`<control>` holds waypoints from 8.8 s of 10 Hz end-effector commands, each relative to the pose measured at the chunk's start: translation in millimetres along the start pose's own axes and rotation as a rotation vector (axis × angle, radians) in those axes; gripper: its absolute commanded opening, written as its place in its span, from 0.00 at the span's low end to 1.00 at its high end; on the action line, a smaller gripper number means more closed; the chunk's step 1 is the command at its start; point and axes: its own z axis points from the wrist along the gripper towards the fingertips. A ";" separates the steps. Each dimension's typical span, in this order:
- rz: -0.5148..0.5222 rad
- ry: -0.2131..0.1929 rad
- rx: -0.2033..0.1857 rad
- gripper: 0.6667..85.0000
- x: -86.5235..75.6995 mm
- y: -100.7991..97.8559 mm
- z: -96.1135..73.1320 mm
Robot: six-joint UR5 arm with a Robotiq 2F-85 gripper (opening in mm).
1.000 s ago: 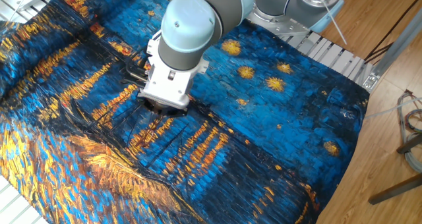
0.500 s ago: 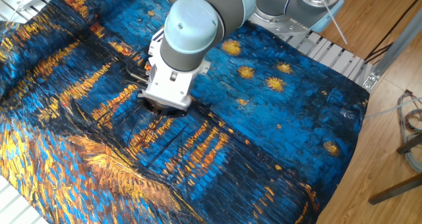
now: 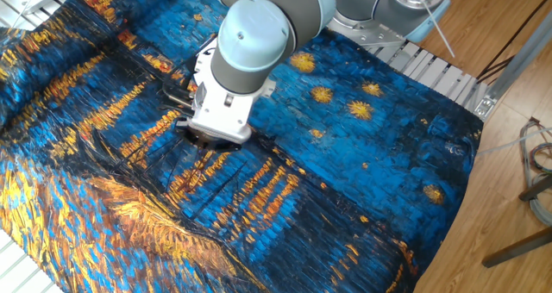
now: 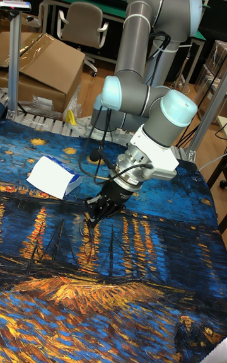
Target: Unfold the leg of the glasses (with one hand)
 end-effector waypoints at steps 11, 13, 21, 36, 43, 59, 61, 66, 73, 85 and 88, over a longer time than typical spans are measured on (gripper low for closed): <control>0.092 -0.004 -0.119 0.00 5.4 19.1 2.0; 0.115 0.016 -0.156 0.00 19.5 21.0 5.3; 0.193 0.085 -0.302 0.00 68.7 49.7 12.2; 0.086 0.049 -0.392 0.00 83.1 51.2 19.5; 0.057 0.030 -0.424 0.00 86.7 44.9 23.6; 0.035 -0.024 -0.489 0.00 82.1 49.2 29.4; 0.029 -0.026 -0.501 0.00 81.4 50.6 30.3; 0.013 0.005 -0.519 0.00 93.7 30.3 22.0; 0.006 0.017 -0.548 0.00 93.4 47.8 21.5; -0.057 0.078 -0.545 0.00 107.9 43.6 29.7; -0.065 0.087 -0.547 0.00 108.0 44.1 29.0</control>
